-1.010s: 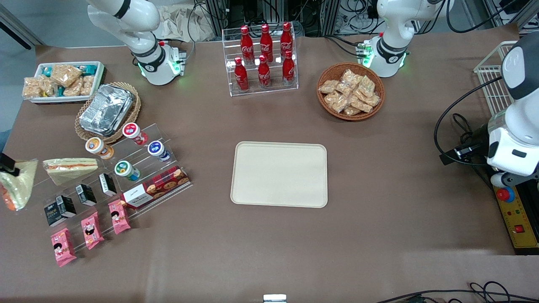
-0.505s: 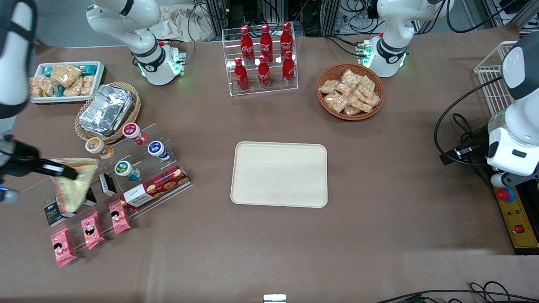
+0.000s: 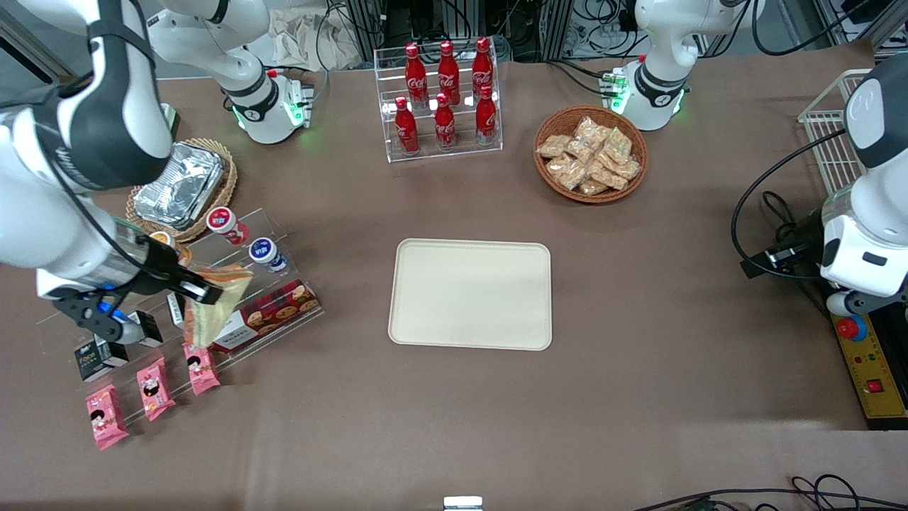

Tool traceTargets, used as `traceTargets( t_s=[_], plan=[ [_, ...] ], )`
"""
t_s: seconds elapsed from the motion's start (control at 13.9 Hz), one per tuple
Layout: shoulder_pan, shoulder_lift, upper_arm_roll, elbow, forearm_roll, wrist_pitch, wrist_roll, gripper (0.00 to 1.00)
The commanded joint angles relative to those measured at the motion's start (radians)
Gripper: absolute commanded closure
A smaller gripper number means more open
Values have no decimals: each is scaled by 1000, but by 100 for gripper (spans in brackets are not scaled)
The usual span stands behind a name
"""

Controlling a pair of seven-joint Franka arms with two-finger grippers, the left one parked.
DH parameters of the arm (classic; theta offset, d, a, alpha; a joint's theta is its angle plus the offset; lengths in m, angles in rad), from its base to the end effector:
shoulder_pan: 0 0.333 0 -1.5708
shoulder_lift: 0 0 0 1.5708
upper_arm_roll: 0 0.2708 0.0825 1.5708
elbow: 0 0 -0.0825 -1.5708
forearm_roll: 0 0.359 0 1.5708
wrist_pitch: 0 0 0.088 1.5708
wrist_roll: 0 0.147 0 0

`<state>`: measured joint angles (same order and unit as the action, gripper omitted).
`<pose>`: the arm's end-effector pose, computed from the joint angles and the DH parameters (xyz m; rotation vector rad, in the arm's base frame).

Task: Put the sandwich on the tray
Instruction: 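Carry the held sandwich over to the cream tray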

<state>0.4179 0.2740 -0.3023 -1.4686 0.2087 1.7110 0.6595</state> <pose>0.5935 0.1127 0.4490 -2.9107 0.8452 0.0988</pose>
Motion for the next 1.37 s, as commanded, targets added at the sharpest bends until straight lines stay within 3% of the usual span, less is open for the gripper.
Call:
traceTargets(
  t_s=[0.0,0.29,0.51,0.65,0.94,1.15,1.3],
  plan=[
    [53,33,-12,10,11,51,127,76],
    [85,59,-12,10,-6,96,109,76],
    [191,100,-12,10,-153,160,40,76],
    [229,132,-9,10,-158,220,25,76],
    [300,201,5,10,-150,356,-163,75],
    [300,250,81,10,-150,441,-347,75],
    [294,286,146,11,-149,508,-382,75]
  ],
)
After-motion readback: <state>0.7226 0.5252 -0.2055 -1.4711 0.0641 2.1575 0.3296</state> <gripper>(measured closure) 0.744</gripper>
